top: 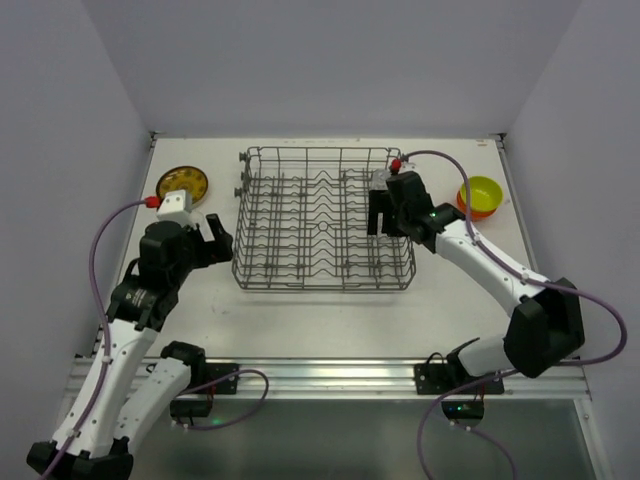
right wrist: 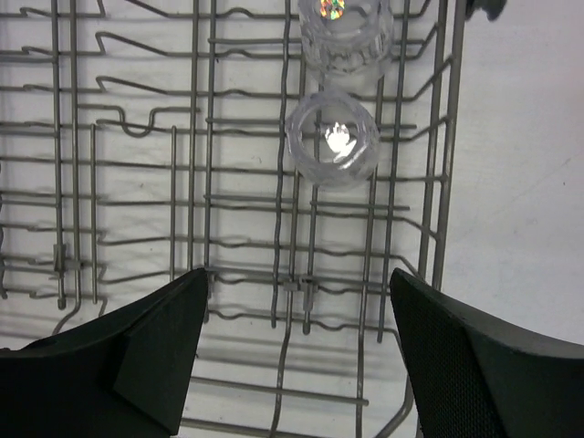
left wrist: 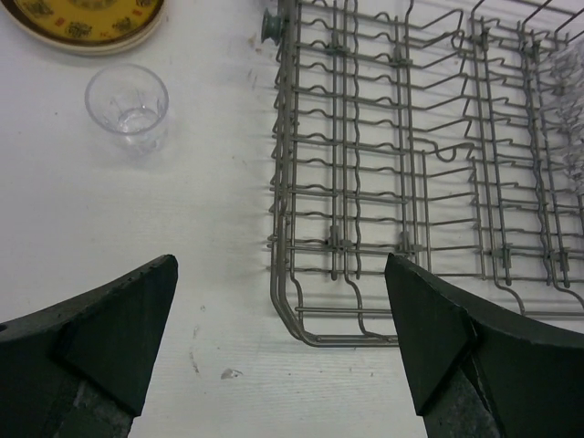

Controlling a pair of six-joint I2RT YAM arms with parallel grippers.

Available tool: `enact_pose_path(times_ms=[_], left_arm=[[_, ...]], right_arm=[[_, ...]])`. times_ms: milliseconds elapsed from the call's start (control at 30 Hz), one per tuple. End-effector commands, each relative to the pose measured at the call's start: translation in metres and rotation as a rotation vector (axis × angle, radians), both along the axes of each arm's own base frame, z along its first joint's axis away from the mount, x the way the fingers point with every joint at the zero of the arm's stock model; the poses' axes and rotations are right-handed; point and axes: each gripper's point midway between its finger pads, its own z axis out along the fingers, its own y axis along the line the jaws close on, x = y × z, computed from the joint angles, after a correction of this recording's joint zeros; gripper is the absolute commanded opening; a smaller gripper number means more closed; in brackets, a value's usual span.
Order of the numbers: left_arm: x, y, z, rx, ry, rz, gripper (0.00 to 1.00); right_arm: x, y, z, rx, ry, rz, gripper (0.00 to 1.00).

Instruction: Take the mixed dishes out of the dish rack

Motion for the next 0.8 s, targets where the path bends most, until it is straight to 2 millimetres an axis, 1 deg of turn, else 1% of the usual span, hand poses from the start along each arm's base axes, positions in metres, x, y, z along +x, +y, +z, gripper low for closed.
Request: enact_pose_path(times_ms=[0, 33, 100, 133, 233, 267, 400, 467, 500, 567, 633, 733, 767], left_arm=[[0.004, 0.007, 0.02, 0.009, -0.125, 0.027, 1.0], [0.004, 0.006, 0.02, 0.003, -0.124, 0.03, 1.0], [0.005, 0.001, 0.02, -0.002, -0.127, 0.002, 1.0], [0.005, -0.003, 0.017, -0.007, -0.116, -0.018, 1.0], [0.006, -0.005, 0.013, -0.008, -0.103, -0.027, 1.0], [0.007, -0.004, 0.013, -0.007, -0.1, -0.026, 1.0], [0.009, -0.003, 0.008, 0.001, -0.079, -0.013, 1.0], [0.009, -0.004, 0.006, 0.002, -0.073, -0.016, 1.0], [0.01, -0.004, 0.006, 0.002, -0.071, -0.016, 1.0], [0.01, -0.004, 0.005, 0.002, -0.069, -0.018, 1.0], [0.011, -0.004, 0.005, 0.001, -0.068, -0.019, 1.0], [0.011, -0.005, 0.003, 0.003, -0.06, -0.019, 1.0], [0.011, -0.005, 0.003, 0.003, -0.06, -0.02, 1.0]], right_arm=[[0.022, -0.001, 0.013, -0.067, -0.007, -0.014, 0.82], [0.027, 0.001, 0.005, -0.085, 0.017, -0.016, 0.82], [0.037, 0.001, 0.008, -0.105, 0.001, -0.032, 0.82], [0.042, 0.0, 0.001, -0.12, 0.017, -0.038, 0.82], [0.055, -0.002, 0.001, -0.136, 0.024, -0.047, 0.81], [0.062, -0.001, -0.001, -0.141, 0.029, -0.047, 0.8], [0.073, -0.005, -0.012, -0.16, 0.066, -0.057, 0.79], [0.077, -0.008, -0.016, -0.167, 0.076, -0.066, 0.78], [0.077, -0.008, -0.023, -0.174, 0.094, -0.066, 0.78], [0.079, -0.007, -0.029, -0.168, 0.11, -0.059, 0.77], [0.079, -0.007, -0.039, -0.175, 0.133, -0.06, 0.76], [0.079, -0.002, -0.048, -0.159, 0.158, -0.046, 0.74], [0.079, -0.001, -0.048, -0.151, 0.159, -0.045, 0.73]])
